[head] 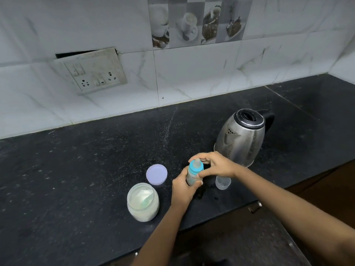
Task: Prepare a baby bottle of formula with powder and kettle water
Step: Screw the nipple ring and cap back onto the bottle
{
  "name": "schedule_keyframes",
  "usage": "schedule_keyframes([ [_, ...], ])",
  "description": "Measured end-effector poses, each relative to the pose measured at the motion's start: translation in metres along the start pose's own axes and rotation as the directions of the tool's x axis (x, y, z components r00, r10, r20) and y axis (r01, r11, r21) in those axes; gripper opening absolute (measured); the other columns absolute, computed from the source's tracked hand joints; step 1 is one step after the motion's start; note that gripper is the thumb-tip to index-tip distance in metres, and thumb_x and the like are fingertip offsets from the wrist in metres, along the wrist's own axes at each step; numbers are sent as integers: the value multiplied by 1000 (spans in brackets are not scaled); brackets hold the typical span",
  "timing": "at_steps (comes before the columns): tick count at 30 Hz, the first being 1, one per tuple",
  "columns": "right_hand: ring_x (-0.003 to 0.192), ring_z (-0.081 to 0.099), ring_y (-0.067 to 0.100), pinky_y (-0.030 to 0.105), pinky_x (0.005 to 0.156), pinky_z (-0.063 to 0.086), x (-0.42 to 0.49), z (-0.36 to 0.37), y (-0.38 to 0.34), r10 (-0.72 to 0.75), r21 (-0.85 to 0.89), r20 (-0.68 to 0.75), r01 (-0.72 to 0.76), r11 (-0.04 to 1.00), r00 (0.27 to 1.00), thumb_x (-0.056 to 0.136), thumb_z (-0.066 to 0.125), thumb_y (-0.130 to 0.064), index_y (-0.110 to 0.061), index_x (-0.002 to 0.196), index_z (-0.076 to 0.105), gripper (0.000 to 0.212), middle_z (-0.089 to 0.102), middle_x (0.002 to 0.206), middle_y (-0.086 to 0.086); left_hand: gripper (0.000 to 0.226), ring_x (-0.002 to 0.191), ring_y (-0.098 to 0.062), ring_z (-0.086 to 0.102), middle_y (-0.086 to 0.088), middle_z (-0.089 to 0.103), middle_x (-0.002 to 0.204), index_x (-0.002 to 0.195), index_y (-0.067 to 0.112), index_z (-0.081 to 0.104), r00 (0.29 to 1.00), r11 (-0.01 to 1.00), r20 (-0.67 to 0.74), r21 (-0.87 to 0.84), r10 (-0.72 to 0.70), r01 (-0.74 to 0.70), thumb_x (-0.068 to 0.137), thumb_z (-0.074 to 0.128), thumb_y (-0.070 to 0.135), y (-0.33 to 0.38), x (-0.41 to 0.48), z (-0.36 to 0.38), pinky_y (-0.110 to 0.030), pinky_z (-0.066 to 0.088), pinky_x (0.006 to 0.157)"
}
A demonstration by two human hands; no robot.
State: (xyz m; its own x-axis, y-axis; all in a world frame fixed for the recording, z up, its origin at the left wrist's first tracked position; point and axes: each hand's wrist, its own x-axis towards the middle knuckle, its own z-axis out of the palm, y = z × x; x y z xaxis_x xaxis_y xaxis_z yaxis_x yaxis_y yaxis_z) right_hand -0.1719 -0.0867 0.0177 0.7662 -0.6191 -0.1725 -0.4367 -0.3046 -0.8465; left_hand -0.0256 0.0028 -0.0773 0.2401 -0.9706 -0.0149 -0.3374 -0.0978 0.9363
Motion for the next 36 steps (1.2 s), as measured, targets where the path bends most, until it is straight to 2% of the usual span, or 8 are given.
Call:
schedule_keyframes([
  [3, 97, 64, 3, 27, 90, 49, -10, 34, 5, 25, -5, -335, -28, 1000, 942, 72, 77, -18, -22, 111, 64, 41, 70, 105, -10, 59, 103, 2, 60, 15, 67, 112, 130, 28, 55, 999, 1000, -45, 3, 27, -27, 75, 77, 25, 1, -4, 3, -24, 49, 90],
  [10, 96, 64, 17, 30, 83, 48, 4, 113, -22, 252, 132, -862, -285, 949, 440, 79, 71, -31, -23, 118, 59, 42, 70, 105, -4, 37, 87, -1, 64, 8, 72, 94, 112, 16, 66, 984, 995, -178, -104, -30, 11, 79, 63, 34, 8, -14, 14, -30, 53, 85],
  [14, 109, 60, 14, 39, 105, 38, 0, 81, -10, 190, 112, -700, -157, 981, 689, 71, 78, -29, -22, 107, 61, 40, 66, 102, -15, 46, 94, -3, 64, 11, 71, 103, 120, 23, 62, 992, 1000, -127, -26, -15, 12, 76, 73, 22, 3, -11, 10, -29, 52, 85],
  [18, 134, 38, 3, 32, 114, 30, 5, 6, 2, 56, -81, 8, -56, 995, 998, 77, 76, -17, -20, 132, 54, 60, 52, 139, -9, 63, 109, -3, 60, 11, 67, 116, 130, 27, 55, 997, 1000, -72, -24, -13, 12, 71, 76, 34, -2, -6, 8, -33, 49, 94],
  [21, 131, 41, -1, 24, 116, 19, 13, -10, 0, 43, -113, 134, -28, 993, 990, 79, 74, -16, -22, 126, 60, 49, 59, 131, -9, 66, 111, -3, 59, 10, 66, 118, 131, 25, 55, 997, 999, -74, -38, -28, 25, 70, 78, 28, -4, -6, 7, -35, 48, 97],
  [25, 101, 64, 10, 29, 119, 16, 1, 26, 13, -128, -215, -208, 82, 973, 970, 79, 69, -30, -13, 113, 64, 38, 69, 109, -5, 61, 109, 1, 59, 12, 67, 117, 131, 26, 55, 996, 998, -86, -66, -19, 13, 74, 78, 23, -3, -8, 11, -28, 48, 95],
  [31, 118, 56, 34, 10, 110, 18, 5, 91, 14, 26, -46, -713, -83, 996, 701, 78, 62, -38, -13, 112, 61, 42, 68, 109, -1, 51, 97, 3, 63, 12, 70, 107, 124, 24, 60, 979, 995, -199, -96, -35, 16, 78, 74, 9, 1, -13, 20, -18, 49, 85],
  [36, 140, 32, 26, 28, 115, 20, 12, 124, -12, 233, 156, -853, -197, 968, 467, 88, 62, -27, -10, 130, 54, 46, 57, 133, 7, 17, 89, -3, 66, 6, 73, 94, 105, 19, 68, 973, 971, -212, -237, -96, 44, 96, 54, 16, 18, -16, 17, -17, 49, 78],
])
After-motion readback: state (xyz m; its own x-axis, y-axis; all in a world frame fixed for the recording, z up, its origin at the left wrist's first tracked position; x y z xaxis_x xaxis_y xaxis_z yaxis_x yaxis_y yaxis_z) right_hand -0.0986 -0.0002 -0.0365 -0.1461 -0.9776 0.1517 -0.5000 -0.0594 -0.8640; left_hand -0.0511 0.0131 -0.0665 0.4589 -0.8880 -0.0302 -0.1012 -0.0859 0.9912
